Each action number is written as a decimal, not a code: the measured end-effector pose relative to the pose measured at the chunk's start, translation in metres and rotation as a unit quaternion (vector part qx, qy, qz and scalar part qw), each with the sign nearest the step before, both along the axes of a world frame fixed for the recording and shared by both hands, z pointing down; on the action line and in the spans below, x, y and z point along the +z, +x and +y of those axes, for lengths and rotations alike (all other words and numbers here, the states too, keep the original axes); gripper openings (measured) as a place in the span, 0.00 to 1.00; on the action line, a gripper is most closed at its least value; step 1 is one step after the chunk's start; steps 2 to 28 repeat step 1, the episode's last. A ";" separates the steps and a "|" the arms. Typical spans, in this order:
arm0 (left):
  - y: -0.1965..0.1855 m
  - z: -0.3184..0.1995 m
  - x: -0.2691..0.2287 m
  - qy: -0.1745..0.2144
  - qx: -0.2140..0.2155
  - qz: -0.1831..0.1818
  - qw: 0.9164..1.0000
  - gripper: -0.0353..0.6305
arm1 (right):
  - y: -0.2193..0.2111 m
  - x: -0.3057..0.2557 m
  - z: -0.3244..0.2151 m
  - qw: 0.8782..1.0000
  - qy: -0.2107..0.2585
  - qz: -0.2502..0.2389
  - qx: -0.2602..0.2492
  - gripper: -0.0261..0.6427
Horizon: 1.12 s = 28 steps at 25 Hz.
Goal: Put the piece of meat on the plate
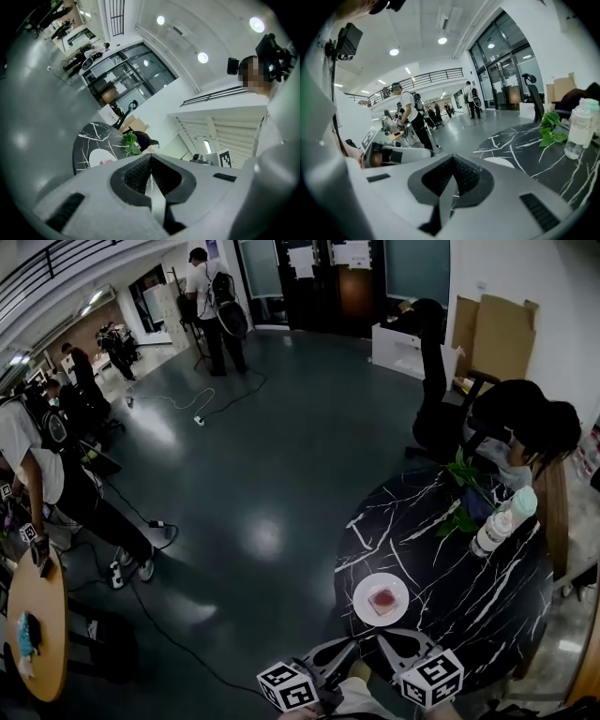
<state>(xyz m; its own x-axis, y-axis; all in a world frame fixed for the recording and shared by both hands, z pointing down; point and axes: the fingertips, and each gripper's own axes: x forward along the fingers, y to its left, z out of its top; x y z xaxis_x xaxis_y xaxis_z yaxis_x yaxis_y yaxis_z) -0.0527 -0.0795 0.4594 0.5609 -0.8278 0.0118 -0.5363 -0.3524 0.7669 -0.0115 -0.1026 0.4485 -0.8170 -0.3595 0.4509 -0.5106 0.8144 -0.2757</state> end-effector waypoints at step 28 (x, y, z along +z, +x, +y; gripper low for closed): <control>0.000 0.004 0.001 -0.007 -0.003 0.004 1.000 0.07 | 0.000 -0.001 0.002 1.000 -0.002 -0.003 0.006 0.06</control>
